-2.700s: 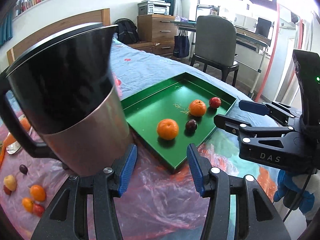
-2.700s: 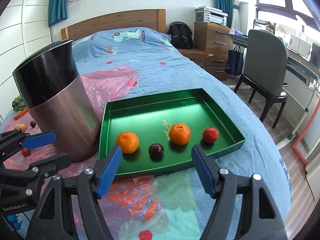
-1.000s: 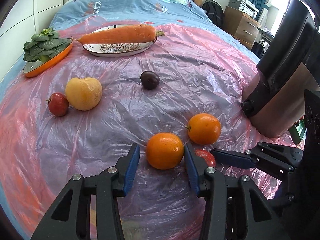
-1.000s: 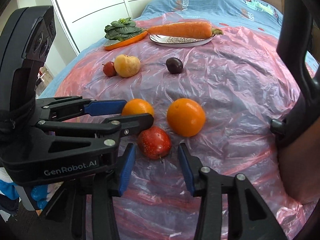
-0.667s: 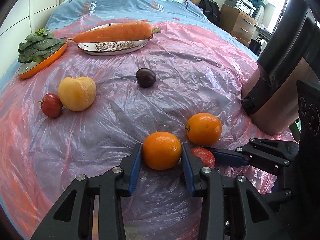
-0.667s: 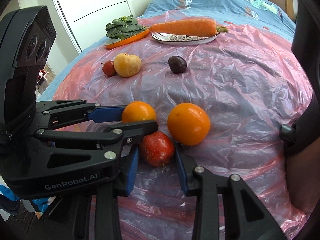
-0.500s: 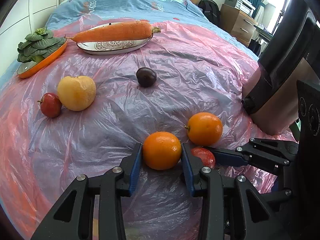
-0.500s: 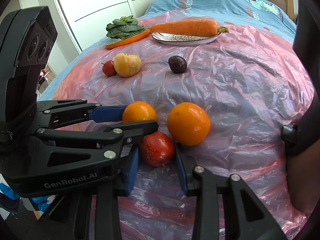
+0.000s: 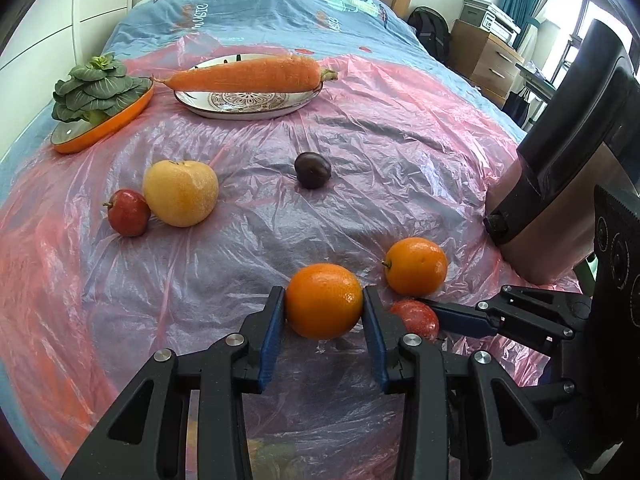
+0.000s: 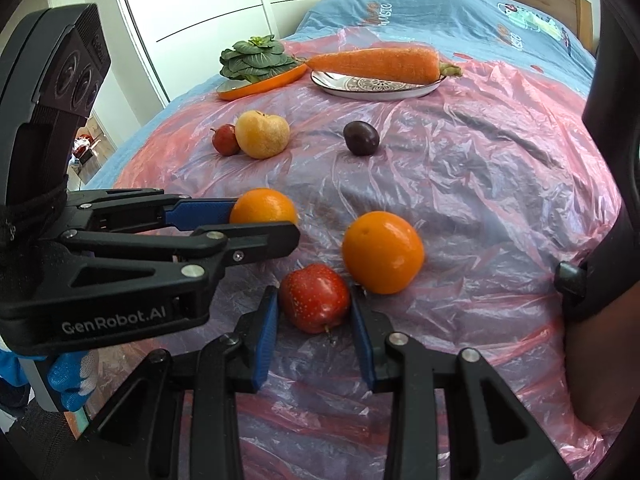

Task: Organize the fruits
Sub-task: 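Grasp a tangerine with the left tool while the right tool grasps a red apple, then carry the tangerine and red apple past the kettle over the green tray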

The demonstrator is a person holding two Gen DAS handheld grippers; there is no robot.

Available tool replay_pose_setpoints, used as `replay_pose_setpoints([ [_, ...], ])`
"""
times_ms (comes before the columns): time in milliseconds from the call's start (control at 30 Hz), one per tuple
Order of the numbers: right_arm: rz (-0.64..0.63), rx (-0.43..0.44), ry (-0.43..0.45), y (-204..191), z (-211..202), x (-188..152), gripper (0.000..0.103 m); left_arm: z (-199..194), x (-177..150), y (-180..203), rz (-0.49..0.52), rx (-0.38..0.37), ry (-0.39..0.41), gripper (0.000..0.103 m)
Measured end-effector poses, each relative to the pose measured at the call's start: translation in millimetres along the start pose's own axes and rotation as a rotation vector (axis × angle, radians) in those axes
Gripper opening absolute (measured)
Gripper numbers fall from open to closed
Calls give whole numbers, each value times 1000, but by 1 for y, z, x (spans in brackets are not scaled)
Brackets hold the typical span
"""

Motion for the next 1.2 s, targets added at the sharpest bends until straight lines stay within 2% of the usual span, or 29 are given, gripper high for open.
replay_pose_setpoints([
  [367,7,-19,37,-8,-37,-2,63,-31,-10,-10,12,49,20,33],
  [633,44,-69,38,6,-73,-26,63,-52,-28,2,38,62,14,33],
  [900,91,-124,46,30,-114,-57,63,-65,-50,53,117,37,-5,33],
  [1200,190,-228,67,89,-169,-95,63,-69,-61,131,223,-24,-17,33],
])
Point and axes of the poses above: each gripper's, at about its wrist camera, not at the fingertips, and z roughly the way its jaws point, y to its right, x to its top, the point moved 10 cm from there along z, roughly the way its jaws point
